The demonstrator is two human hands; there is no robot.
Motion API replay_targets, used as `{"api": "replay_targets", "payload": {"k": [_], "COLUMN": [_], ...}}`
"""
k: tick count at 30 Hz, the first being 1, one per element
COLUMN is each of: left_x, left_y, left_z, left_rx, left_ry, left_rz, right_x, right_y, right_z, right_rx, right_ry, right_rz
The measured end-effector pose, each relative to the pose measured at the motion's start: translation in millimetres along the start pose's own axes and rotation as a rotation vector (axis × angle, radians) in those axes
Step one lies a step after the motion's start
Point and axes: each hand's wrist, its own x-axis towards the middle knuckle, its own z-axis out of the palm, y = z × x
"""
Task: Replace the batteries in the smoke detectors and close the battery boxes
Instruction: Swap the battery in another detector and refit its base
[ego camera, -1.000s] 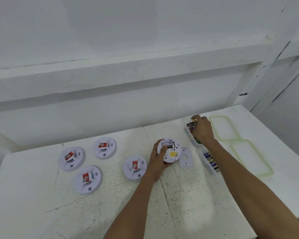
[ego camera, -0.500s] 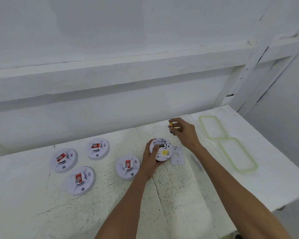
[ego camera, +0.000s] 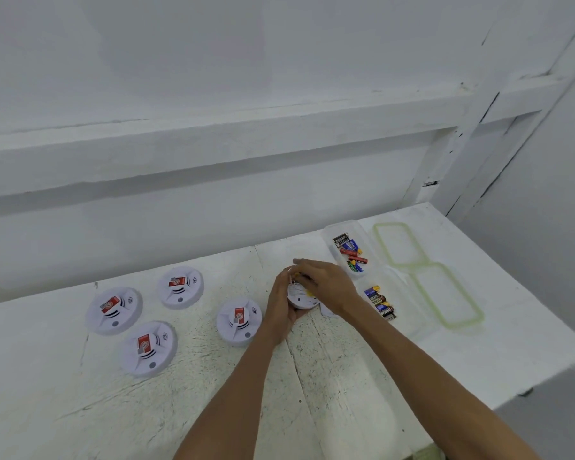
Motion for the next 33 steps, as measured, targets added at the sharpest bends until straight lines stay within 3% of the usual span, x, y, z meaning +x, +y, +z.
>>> {"api": "replay_targets", "payload": {"k": [3,8,16,24,28,33], "left_x": [4,0,0,-5,-3,-6], "left_y": [-4,0,3,3,-1,2], "left_z": [-2,1,1,1,-3,1], "left_rx": [-0.001,-0.050,-0.080,-0.066,-0.079,-0.083], "left_ry": [-0.005,0.009,0.026,0.028,0.049,0.040], "left_rz": [0.031,-0.026,-0.072,0.002,0.069,0.107], "right_x": [-2,2,6,11,-5,-30], "right_y": [0,-20,-26,-14,-20,-31], "right_z": [12,22,23,12,13,15], "right_rx": [0.140,0.421,0.484,0.641,0.546,0.238], "right_ry": [-0.006,0.153,0.154,0.100,0.183,0.220], "right_rz": [0.158,0.465,0.567,0.649,0.612,0.620]}}
